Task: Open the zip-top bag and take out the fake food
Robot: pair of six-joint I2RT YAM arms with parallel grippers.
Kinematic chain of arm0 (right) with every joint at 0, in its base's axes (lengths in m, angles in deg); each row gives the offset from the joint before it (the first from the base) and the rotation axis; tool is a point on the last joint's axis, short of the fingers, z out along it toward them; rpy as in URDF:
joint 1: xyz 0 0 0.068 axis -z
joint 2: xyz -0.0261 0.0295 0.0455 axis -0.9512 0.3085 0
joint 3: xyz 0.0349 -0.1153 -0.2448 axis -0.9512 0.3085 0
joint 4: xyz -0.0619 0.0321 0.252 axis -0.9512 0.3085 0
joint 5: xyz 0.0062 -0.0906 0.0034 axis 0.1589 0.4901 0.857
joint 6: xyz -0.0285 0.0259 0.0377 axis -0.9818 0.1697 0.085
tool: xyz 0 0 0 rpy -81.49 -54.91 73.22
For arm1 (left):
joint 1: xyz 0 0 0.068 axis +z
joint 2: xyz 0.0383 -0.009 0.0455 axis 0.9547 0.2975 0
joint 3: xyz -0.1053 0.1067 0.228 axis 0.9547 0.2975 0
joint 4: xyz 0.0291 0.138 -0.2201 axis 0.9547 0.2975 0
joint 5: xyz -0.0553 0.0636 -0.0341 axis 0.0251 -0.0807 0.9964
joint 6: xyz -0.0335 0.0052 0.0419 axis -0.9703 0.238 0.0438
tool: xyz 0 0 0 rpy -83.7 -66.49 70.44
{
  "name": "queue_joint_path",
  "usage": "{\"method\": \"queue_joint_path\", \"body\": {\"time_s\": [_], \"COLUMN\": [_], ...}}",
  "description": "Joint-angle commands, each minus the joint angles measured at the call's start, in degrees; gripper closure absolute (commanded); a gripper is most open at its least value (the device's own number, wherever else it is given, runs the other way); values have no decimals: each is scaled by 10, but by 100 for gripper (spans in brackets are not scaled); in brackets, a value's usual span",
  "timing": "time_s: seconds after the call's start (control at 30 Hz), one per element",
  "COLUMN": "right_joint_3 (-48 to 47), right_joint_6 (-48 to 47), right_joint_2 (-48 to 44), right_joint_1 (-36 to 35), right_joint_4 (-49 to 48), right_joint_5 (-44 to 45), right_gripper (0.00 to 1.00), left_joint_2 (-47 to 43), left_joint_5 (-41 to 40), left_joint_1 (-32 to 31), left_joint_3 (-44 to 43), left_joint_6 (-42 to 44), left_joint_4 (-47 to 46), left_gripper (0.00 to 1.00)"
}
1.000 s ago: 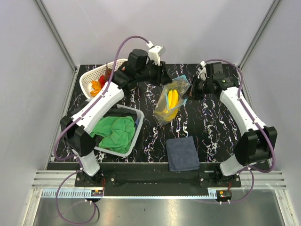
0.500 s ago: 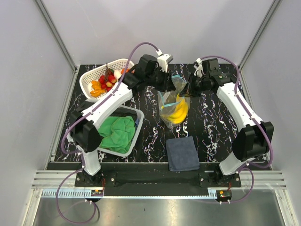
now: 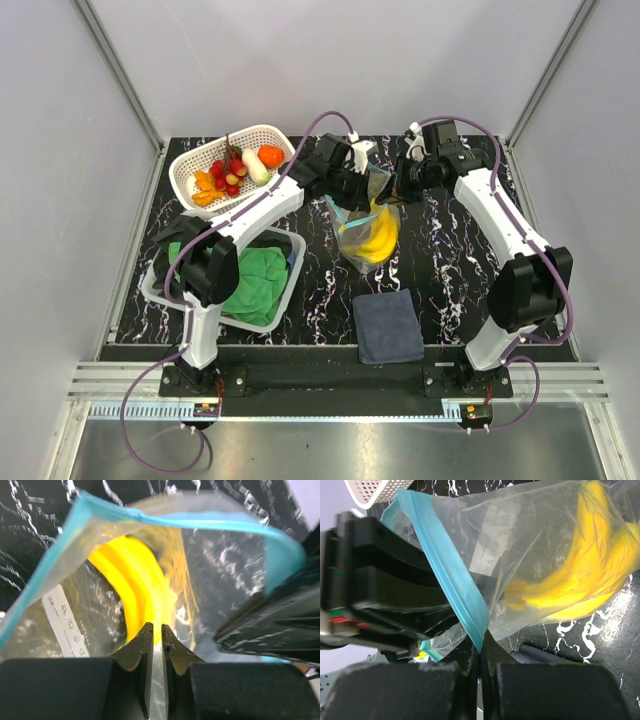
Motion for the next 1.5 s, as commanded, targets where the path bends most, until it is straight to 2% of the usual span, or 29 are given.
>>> {"method": "queue_joint_path", "body": {"time_s": [0.0,0.33,0.5,0.57,0.6,0.67,0.83,1.03,1.17,1.23,1.33,1.37,1.43,1.47], "right_joint_3": [-20,-34,-32,-29,-28,-24,-10,5,17,23,31,34,37,38], "right_joint_6": [-7,2,5,5,7,7,7,10,10,11,10,10,8,9], "right_joint_2": [5,20,22,21,20,19,12,6,1,-1,-7,-9,-13,-15], "right_joint_1": [-9,-10,-10,-10,-10,-10,-10,-10,-10,-10,-10,-10,-9,-9], "right_joint_4": [-3,-5,-5,-5,-5,-6,-7,-13,-18,-18,-20,-20,-18,-19], "right_joint_5": [-19,-34,-37,-37,-38,-38,-37,-39,-38,-37,-37,-35,-30,-28], "right_gripper": [100,100,100,100,100,100,100,100,100,100,100,100,100,100], "left_joint_2": [-4,10,19,26,29,37,47,60,73,84,89,86,80,72], "left_joint_5": [7,33,43,42,40,38,36,12,1,-9,-20,-18,-12,-8], "left_joint_1": [-2,-18,-23,-26,-27,-29,-36,-47,-53,-54,-54,-54,-54,-54], "left_joint_3": [26,83,91,91,91,92,97,108,107,101,96,93,88,85], "left_joint_6": [41,52,62,65,66,67,77,82,80,77,69,64,60,58], "left_joint_4": [1,2,4,7,9,13,19,26,25,25,26,25,25,25], "left_gripper": [87,79,70,65,58,55,53,44,42,45,62,73,81,90]}}
